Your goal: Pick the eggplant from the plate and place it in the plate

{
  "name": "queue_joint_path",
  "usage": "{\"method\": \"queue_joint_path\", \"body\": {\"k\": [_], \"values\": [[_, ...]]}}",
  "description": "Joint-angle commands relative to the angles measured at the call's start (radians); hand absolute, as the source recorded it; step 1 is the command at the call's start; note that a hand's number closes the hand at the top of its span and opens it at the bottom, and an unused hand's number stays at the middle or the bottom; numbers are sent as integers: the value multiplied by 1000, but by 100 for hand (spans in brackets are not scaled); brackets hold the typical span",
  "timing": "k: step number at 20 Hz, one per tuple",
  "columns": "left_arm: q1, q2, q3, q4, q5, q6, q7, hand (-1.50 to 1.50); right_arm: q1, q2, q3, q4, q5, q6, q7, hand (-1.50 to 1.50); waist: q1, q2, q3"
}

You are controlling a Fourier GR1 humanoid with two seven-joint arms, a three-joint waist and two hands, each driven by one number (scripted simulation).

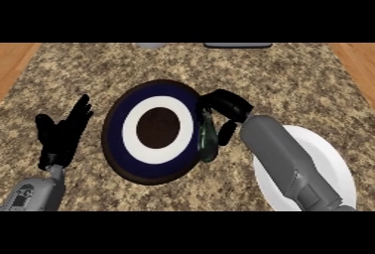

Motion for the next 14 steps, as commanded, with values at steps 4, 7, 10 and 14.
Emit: {"method": "queue_joint_path", "body": {"k": [4,7,10,14], "values": [[17,4,20,13,4,12,-3,0,-44,106,-44,-243,-40,-319,301,150,-48,-8,7],[20,19,37,11,8,10,-8,0,-44,107,-29,-339,-34,-412,476,150,-51,0,8],[14,14,44,-9,21,7,-5,0,-1,108,30,-454,-63,-447,670,150,-37,15,9],[18,0,18,-28,3,14,5,0,74,108,130,-636,-24,-526,924,150,-32,33,10]]}}
